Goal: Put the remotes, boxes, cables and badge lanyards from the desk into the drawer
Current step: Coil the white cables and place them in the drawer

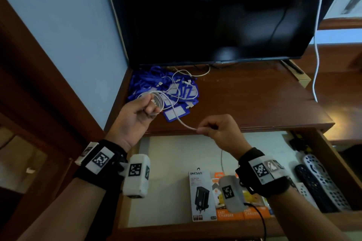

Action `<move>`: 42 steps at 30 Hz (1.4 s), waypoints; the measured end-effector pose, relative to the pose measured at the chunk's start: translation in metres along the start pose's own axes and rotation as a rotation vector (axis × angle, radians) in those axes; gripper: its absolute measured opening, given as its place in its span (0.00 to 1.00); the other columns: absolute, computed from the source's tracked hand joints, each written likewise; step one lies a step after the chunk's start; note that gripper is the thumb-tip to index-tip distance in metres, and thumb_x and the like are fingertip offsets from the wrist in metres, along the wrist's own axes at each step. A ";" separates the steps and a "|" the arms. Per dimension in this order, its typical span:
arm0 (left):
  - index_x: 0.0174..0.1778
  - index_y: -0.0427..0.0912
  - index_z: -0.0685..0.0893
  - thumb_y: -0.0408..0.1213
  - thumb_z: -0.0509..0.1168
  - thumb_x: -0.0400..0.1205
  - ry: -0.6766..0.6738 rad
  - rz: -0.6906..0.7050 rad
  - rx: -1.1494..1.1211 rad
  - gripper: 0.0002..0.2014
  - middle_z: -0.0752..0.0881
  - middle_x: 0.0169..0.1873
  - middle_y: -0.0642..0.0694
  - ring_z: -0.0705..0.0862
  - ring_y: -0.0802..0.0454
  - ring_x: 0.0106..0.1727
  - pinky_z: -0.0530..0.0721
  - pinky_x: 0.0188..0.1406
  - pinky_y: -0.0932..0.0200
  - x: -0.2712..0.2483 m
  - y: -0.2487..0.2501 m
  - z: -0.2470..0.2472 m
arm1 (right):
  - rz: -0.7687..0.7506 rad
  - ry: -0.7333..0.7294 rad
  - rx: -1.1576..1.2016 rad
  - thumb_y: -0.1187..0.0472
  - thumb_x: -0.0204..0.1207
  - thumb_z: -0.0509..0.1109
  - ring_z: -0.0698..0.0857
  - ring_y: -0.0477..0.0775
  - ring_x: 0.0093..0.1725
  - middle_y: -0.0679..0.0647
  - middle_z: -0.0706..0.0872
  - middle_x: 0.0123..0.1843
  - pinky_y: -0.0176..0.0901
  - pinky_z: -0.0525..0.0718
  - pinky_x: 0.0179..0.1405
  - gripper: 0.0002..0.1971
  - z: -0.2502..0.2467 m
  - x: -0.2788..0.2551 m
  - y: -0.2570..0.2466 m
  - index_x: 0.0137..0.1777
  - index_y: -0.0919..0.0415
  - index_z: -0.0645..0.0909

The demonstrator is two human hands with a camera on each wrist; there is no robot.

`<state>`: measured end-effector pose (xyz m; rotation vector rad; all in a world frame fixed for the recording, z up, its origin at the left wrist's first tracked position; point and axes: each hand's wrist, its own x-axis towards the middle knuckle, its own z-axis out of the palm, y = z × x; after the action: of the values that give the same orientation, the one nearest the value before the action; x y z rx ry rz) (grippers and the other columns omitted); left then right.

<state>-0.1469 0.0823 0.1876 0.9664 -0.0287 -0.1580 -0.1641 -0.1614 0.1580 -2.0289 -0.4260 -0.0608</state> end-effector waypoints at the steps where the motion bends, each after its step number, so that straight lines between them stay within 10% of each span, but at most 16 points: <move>1: 0.41 0.38 0.84 0.36 0.58 0.84 -0.006 0.029 0.076 0.11 0.77 0.23 0.50 0.79 0.54 0.33 0.81 0.49 0.57 0.002 -0.002 0.003 | -0.029 -0.050 -0.028 0.69 0.71 0.76 0.80 0.38 0.29 0.40 0.82 0.29 0.26 0.76 0.32 0.05 0.003 0.000 -0.007 0.37 0.60 0.88; 7: 0.45 0.39 0.85 0.42 0.57 0.85 -0.041 0.119 0.583 0.14 0.88 0.34 0.45 0.86 0.48 0.47 0.78 0.62 0.48 0.001 -0.018 0.023 | -0.111 -0.119 0.088 0.71 0.72 0.74 0.81 0.43 0.31 0.46 0.84 0.32 0.31 0.79 0.35 0.10 -0.001 0.004 -0.033 0.35 0.55 0.84; 11: 0.47 0.37 0.85 0.40 0.58 0.85 -0.087 0.109 0.730 0.13 0.90 0.38 0.49 0.86 0.59 0.47 0.78 0.55 0.65 -0.004 -0.029 0.036 | -0.117 -0.082 0.247 0.72 0.74 0.72 0.74 0.38 0.26 0.43 0.81 0.27 0.26 0.71 0.29 0.11 -0.010 0.007 -0.040 0.34 0.57 0.82; 17: 0.51 0.23 0.79 0.40 0.57 0.83 -0.331 -0.001 0.665 0.19 0.84 0.28 0.45 0.84 0.51 0.37 0.82 0.45 0.66 -0.008 -0.036 0.046 | -0.092 0.057 0.324 0.75 0.75 0.69 0.74 0.36 0.23 0.39 0.80 0.22 0.23 0.70 0.26 0.08 -0.019 0.014 -0.035 0.36 0.67 0.82; 24: 0.43 0.38 0.78 0.42 0.55 0.83 -0.364 -0.101 0.400 0.12 0.78 0.24 0.45 0.80 0.40 0.42 0.78 0.51 0.56 -0.005 -0.049 0.049 | -0.022 0.202 0.385 0.72 0.77 0.68 0.73 0.37 0.23 0.44 0.80 0.24 0.26 0.71 0.25 0.07 -0.021 0.018 -0.027 0.38 0.74 0.82; 28: 0.43 0.41 0.80 0.53 0.70 0.76 -0.406 -0.106 0.290 0.17 0.76 0.23 0.49 0.82 0.48 0.37 0.81 0.49 0.58 -0.003 -0.051 0.047 | -0.015 0.205 0.426 0.70 0.76 0.70 0.71 0.40 0.22 0.50 0.79 0.25 0.28 0.70 0.23 0.07 -0.018 0.017 -0.019 0.37 0.69 0.83; 34: 0.52 0.30 0.83 0.38 0.61 0.80 -0.390 -0.148 0.460 0.14 0.80 0.24 0.47 0.82 0.50 0.35 0.81 0.46 0.60 -0.001 -0.043 0.039 | 0.084 0.049 0.573 0.63 0.71 0.76 0.70 0.44 0.24 0.47 0.81 0.27 0.32 0.66 0.22 0.09 -0.009 0.005 0.002 0.46 0.68 0.83; 38: 0.48 0.39 0.86 0.46 0.70 0.77 -0.448 -0.208 0.467 0.13 0.83 0.25 0.46 0.84 0.50 0.35 0.82 0.47 0.57 -0.001 -0.041 0.041 | 0.075 -0.004 0.490 0.70 0.73 0.74 0.76 0.44 0.25 0.55 0.85 0.31 0.34 0.72 0.24 0.09 -0.005 0.003 0.000 0.51 0.73 0.85; 42: 0.40 0.51 0.90 0.57 0.77 0.67 -0.456 -0.225 0.443 0.15 0.83 0.25 0.49 0.84 0.53 0.35 0.83 0.51 0.55 0.001 -0.042 0.041 | -0.052 0.107 0.324 0.65 0.72 0.74 0.81 0.68 0.31 0.71 0.84 0.34 0.58 0.82 0.32 0.09 -0.004 0.005 0.001 0.43 0.73 0.86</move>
<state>-0.1551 0.0255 0.1768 1.3577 -0.3887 -0.5962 -0.1585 -0.1635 0.1603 -1.6881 -0.3934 -0.1237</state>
